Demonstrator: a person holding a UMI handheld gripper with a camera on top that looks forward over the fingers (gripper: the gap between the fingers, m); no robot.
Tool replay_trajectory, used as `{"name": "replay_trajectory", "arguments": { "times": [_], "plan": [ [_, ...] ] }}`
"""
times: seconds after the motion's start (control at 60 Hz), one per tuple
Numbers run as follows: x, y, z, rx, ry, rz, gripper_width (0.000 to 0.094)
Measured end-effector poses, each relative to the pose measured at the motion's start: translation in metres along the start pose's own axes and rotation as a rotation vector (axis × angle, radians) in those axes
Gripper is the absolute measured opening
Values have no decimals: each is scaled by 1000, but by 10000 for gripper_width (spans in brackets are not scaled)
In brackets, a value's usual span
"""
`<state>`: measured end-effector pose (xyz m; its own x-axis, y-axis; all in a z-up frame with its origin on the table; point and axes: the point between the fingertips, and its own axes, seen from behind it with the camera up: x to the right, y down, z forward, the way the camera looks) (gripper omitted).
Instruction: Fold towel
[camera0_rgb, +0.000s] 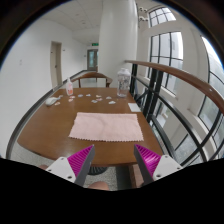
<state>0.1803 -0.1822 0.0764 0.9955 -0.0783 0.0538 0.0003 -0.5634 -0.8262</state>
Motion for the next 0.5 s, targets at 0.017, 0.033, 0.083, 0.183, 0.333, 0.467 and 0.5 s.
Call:
{"name": "replay_trajectory", "arguments": {
  "times": [0.017,0.033,0.083,0.183,0.333,0.467,0.5],
  "plan": [
    [-1,1,0,-3,-1,-6,822],
    [-3,2,1,-7,-4,-13,821],
    [-11,4,7,-16,-11,-33,823],
    [-29,1,17,-21,-43,-56,823],
    [-82,-19,54,-8,-116,-95,820],
    [-142,-40,110,-10,-158,-129,800],
    [-154,-48,124,-6,-165,-141,780]
  ]
}}
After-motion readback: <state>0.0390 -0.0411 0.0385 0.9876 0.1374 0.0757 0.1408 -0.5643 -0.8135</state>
